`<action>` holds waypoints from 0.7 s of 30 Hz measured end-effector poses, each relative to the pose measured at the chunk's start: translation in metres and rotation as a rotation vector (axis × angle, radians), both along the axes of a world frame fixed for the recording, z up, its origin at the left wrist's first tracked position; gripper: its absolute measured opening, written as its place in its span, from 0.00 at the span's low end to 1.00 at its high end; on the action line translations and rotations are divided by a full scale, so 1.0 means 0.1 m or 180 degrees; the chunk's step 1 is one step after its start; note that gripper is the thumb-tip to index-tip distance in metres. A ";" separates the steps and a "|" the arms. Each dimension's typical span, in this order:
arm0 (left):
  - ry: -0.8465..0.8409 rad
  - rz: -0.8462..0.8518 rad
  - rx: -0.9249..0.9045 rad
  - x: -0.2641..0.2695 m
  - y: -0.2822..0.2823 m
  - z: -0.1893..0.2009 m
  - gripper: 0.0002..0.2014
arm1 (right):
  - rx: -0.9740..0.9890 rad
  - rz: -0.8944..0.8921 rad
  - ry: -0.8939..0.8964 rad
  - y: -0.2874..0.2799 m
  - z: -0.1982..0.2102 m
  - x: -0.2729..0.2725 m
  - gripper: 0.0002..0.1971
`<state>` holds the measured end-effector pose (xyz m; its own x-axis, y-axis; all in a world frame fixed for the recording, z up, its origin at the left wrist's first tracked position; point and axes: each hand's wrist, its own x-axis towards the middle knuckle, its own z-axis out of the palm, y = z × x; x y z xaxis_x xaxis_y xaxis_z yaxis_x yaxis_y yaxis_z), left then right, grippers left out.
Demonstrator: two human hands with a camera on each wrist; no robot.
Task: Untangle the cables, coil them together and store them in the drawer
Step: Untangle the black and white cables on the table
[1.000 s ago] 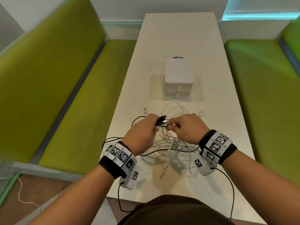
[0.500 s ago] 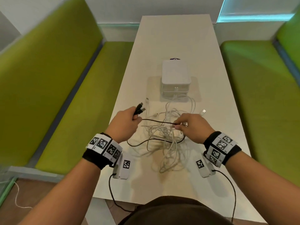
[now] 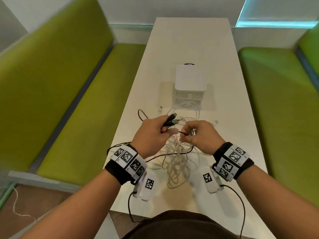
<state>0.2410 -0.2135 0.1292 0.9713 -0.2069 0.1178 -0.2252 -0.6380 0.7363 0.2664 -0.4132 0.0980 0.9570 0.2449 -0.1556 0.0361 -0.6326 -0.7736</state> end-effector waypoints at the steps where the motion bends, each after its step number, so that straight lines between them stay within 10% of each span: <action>1: -0.0146 -0.0036 -0.0046 0.01 0.01 0.05 0.10 | -0.0182 0.0094 0.0097 -0.03 -0.04 0.00 0.09; 5: -0.0359 0.0154 -0.0032 0.11 0.15 0.21 0.12 | -0.0905 0.0206 0.0279 -0.12 -0.11 -0.03 0.10; 10: -0.0095 0.0644 -0.0087 0.23 0.44 0.14 0.03 | -0.1008 0.0365 -0.0904 -0.13 0.01 -0.01 0.18; 16: -0.0010 0.0932 -0.0438 0.19 0.54 0.12 0.05 | -0.0615 0.0333 -0.0098 -0.22 0.04 -0.01 0.08; 21: 0.0049 0.0586 0.1340 0.13 0.48 0.05 0.05 | -0.0890 0.0253 -0.0199 -0.20 0.06 0.01 0.09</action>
<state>0.2542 -0.1653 0.1345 0.9973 -0.0574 0.0458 -0.0710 -0.9108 0.4068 0.2675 -0.4334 0.1042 0.9464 0.2753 -0.1689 0.1361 -0.8142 -0.5645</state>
